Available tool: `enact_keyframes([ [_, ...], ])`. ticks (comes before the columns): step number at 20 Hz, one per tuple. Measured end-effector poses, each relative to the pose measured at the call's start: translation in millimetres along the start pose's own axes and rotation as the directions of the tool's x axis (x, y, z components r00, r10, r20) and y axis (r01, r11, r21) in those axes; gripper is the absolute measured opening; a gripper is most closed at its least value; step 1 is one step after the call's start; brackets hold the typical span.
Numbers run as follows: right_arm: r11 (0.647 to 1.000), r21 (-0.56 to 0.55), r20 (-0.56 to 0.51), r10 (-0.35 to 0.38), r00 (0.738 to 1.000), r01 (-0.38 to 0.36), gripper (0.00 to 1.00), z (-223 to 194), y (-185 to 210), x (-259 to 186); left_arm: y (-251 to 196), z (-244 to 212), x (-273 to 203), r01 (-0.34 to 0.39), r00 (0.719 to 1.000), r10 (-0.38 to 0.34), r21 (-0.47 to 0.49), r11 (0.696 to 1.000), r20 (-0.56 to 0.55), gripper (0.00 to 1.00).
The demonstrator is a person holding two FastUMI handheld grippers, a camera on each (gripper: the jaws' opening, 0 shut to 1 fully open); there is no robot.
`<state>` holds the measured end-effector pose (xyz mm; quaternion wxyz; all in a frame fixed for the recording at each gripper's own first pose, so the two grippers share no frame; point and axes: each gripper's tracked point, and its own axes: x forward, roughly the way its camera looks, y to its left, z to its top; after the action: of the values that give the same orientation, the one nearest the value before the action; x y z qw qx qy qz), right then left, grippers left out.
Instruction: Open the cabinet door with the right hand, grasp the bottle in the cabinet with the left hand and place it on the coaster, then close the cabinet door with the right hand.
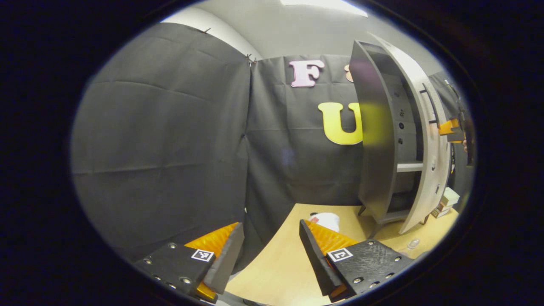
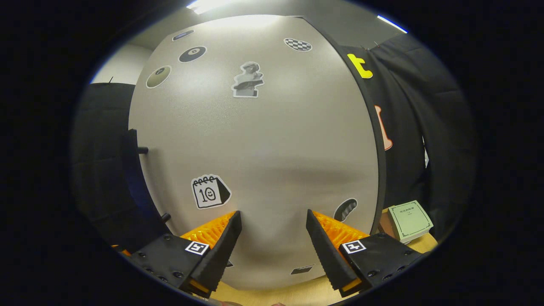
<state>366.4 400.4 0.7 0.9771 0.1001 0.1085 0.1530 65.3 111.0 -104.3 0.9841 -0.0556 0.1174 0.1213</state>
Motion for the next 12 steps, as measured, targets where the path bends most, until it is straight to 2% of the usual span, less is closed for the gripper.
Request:
enact_keyframes([
  [1,1.0,-0.004,0.004,-0.006,1.0,0.006,0.98,1.1,0.4,3.0,-0.5,-0.6,0.8,0.002,1.0,-0.002,0.0,1.0,-0.001,0.8],
  [2,1.0,-0.009,0.008,-0.013,1.0,0.013,0.92,0.9,1.3,4.2,-0.1,-0.6,0.3,0.004,1.0,-0.004,0.0,1.0,-0.002,0.8],
  [4,0.999,-0.017,0.017,-0.029,0.999,0.029,0.92,1.8,2.1,9.1,0.2,-0.3,-0.4,0.004,1.0,-0.004,0.001,1.0,-0.005,0.8],
  [5,0.999,-0.021,0.021,-0.039,0.999,0.039,0.92,2.9,2.0,11.6,-0.3,-0.4,0.0,0.004,1.0,-0.004,0.001,1.0,-0.004,0.83],
  [6,0.999,-0.025,0.026,-0.047,0.999,0.048,0.92,2.2,2.0,10.5,-0.2,0.3,0.1,0.005,1.0,-0.005,0.0,1.0,-0.004,0.8],
  [11,0.995,-0.046,0.047,-0.091,0.995,0.093,0.92,1.8,4.6,4.9,-1.9,1.4,0.0,0.012,1.0,-0.012,-0.005,1.0,-0.002,0.8],
  [12,0.995,-0.049,0.045,-0.09,0.995,0.092,0.97,1.0,7.4,4.0,-2.9,2.1,0.0,0.017,1.0,-0.017,-0.008,1.0,-0.005,0.8],
])
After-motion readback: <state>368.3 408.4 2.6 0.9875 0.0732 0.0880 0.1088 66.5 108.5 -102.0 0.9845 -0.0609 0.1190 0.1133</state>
